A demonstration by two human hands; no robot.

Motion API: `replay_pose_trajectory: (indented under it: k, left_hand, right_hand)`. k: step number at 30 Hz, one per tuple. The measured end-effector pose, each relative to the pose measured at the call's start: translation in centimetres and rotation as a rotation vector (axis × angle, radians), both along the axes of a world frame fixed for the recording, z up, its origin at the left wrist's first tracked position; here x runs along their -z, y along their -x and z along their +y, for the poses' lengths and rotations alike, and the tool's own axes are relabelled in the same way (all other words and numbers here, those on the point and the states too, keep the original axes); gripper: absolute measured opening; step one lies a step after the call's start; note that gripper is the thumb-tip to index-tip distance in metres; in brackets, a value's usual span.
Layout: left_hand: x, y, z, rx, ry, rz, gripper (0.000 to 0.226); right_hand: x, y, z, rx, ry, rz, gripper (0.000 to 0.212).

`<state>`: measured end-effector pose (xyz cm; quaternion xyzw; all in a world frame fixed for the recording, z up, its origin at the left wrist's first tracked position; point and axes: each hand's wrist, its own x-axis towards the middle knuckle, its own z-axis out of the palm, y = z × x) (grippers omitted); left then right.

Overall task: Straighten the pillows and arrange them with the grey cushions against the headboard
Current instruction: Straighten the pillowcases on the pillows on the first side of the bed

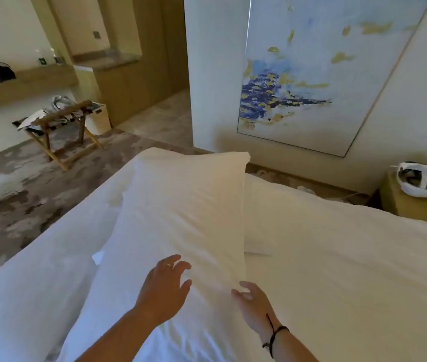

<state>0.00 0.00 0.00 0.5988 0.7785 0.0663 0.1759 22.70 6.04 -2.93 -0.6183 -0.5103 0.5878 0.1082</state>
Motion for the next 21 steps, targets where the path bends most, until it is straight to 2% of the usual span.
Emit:
replay_pose_trajectory:
  k: [4,8,12,15,18,21]
  left_hand:
    - [3.5,7.4,4.7,0.215,-0.160,0.235,0.052]
    - [9.3,12.9,6.7,0.321,-0.275,0.246,0.056]
    - [13.0,13.9,6.3,0.329,-0.329,0.191,0.059]
    - [13.8,14.0,6.1,0.345,-0.347,0.152,0.059]
    - [14.0,14.1,6.3,0.344,-0.337,0.128,0.059]
    - [14.3,14.5,6.3,0.346,-0.316,0.122,0.060]
  right_hand:
    - [2.2,5.5,4.0,0.272,0.014,0.009,0.053]
    - [6.2,9.0,7.2,0.423,0.013,-0.144,0.079]
    - [8.3,10.2,7.6,0.616,0.155,-0.090,0.103]
    - [8.7,9.8,8.1,0.641,0.233,-0.059,0.093]
    - [8.8,9.8,8.5,0.656,0.231,-0.061,0.067]
    - [8.5,10.7,8.5,0.619,0.134,-0.109,0.043]
